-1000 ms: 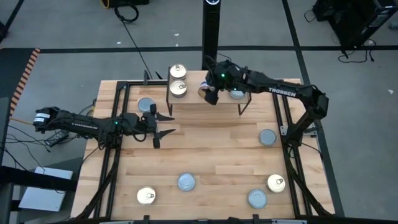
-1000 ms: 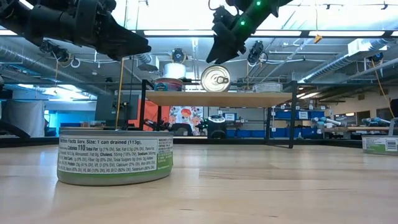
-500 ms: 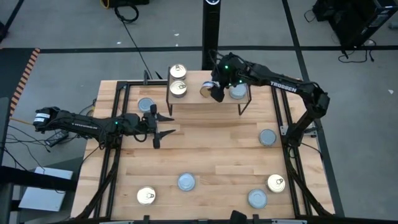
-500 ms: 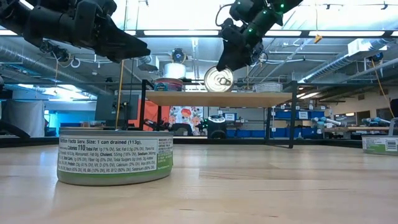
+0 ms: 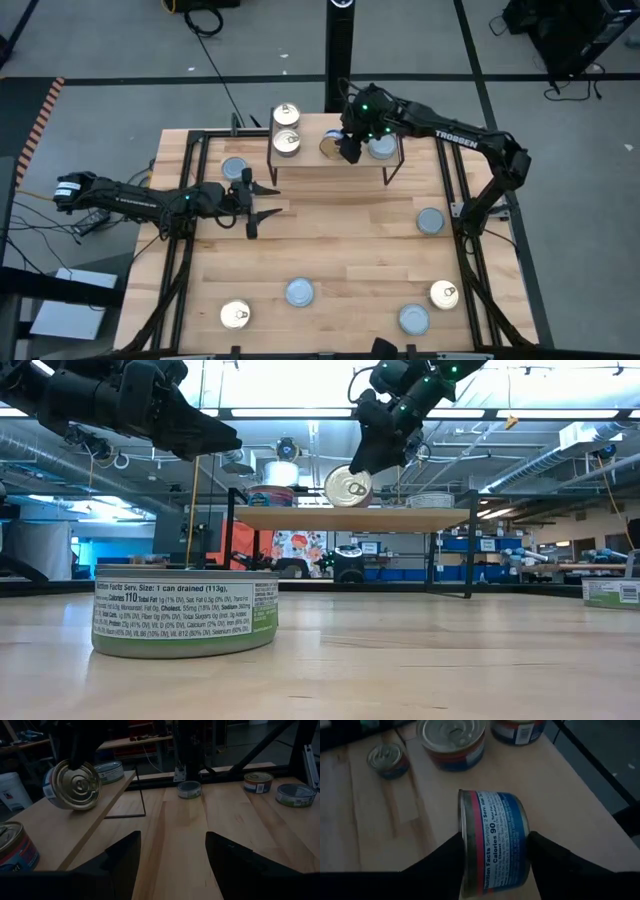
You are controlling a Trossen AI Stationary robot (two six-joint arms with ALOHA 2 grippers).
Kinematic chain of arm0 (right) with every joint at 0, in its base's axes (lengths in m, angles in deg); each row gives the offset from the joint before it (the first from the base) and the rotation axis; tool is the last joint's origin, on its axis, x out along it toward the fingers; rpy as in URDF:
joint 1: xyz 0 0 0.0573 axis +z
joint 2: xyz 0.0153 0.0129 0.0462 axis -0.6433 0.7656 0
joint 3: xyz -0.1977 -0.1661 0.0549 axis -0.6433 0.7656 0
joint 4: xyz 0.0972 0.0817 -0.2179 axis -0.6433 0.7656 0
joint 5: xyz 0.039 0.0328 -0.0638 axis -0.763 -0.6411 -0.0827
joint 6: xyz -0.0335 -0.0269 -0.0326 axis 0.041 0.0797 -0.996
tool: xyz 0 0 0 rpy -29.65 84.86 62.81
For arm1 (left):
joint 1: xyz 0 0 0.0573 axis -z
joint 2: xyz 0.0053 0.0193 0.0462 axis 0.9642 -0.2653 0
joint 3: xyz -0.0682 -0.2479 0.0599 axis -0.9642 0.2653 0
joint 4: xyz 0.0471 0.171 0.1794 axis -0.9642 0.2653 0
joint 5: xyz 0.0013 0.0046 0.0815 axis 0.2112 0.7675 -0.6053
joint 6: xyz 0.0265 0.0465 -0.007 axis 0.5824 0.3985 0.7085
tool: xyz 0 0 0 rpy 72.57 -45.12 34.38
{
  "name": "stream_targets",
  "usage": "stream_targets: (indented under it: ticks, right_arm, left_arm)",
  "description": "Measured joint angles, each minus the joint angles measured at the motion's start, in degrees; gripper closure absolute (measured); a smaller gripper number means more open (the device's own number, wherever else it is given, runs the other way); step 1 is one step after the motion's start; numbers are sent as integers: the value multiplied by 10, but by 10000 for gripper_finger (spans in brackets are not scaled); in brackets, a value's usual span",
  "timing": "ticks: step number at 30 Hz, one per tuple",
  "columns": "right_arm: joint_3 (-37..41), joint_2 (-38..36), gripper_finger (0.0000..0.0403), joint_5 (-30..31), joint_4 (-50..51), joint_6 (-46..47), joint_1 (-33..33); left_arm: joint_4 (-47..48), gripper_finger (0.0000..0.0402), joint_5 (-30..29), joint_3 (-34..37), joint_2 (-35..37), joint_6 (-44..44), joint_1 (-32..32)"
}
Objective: Stack canned seafood by type on shelf
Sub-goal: Stack the blue pink tuna can on the top blue tuna can on the shelf
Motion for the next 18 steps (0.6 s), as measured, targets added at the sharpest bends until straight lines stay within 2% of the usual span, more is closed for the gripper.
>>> stream_targets:
  ticks: [5,8,11,14,18]
  right_arm:
    - [1,1,221,-16,-96,82,0]
    - [1,1,256,-16,-189,140,1]
    - [0,1,297,-16,-252,155,1]
    - [0,1,327,-19,-247,137,1]
    - [0,1,341,-33,-214,109,9]
  left_arm:
    - [-2,173,0,0,0,1,0]
    - [-3,173,0,0,0,3,0]
    - [-2,173,0,0,0,3,0]
    - [-2,174,0,0,0,2,0]
    - [4,178,0,0,0,2,0]
